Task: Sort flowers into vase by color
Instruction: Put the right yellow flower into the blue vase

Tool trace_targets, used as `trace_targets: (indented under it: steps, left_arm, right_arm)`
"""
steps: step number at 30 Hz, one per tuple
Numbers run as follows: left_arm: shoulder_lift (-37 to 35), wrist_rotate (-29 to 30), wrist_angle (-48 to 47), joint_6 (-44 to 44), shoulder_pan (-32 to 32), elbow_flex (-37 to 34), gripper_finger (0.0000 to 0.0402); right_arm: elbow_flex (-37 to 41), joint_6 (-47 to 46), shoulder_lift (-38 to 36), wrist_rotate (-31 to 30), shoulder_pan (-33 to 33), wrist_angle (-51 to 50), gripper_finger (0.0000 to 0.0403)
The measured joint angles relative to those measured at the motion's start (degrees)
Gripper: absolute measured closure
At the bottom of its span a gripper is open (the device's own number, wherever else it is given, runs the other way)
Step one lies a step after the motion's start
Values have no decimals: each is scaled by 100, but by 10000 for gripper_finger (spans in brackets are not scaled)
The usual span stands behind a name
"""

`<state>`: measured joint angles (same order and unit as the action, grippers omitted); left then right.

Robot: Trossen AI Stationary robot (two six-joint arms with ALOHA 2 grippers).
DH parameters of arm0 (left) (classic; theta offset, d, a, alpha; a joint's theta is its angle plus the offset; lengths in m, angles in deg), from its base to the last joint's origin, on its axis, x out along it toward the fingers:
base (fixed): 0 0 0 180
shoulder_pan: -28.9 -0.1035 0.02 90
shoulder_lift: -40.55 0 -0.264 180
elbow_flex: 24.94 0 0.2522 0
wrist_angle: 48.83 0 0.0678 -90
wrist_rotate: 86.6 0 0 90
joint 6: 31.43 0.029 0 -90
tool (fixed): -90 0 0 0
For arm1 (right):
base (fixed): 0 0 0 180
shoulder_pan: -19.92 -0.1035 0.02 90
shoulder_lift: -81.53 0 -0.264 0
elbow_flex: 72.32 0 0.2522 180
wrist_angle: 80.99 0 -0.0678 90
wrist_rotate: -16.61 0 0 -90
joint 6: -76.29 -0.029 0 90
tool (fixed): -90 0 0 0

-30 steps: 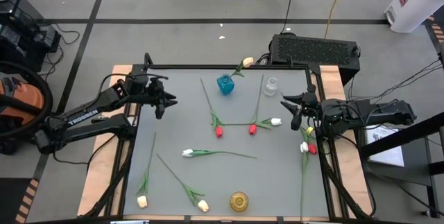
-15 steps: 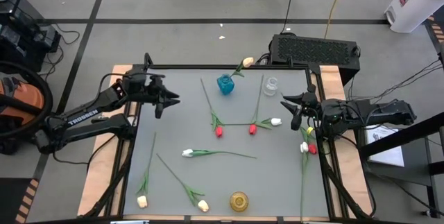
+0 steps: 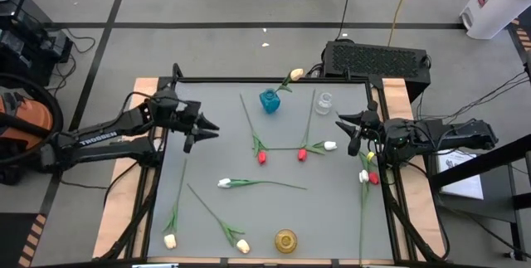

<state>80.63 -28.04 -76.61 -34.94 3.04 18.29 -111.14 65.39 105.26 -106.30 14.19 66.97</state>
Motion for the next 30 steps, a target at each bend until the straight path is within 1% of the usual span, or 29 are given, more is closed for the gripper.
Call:
trace_targets:
  steps: [9, 16, 20, 25, 30]
  left_arm:
    - [403, 51, 35, 141, 1394, 0, 272]
    - [664, 266, 112, 697, 2513, 0, 272]
    - [781, 600, 107, 769, 3015, 0, 272]
    - [1041, 1000, 65, 1200, 3619, 2, 272]
    - [1460, 1750, 163, 1628, 4245, 2, 272]
  right_arm:
    - [0, 0, 2, 0, 0, 0, 298]
    - [0, 0, 2, 0, 2, 0, 298]
    - [0, 0, 2, 0, 1, 0, 298]
    - [0, 0, 2, 0, 2, 0, 298]
    - [0, 0, 2, 1, 2, 0, 298]
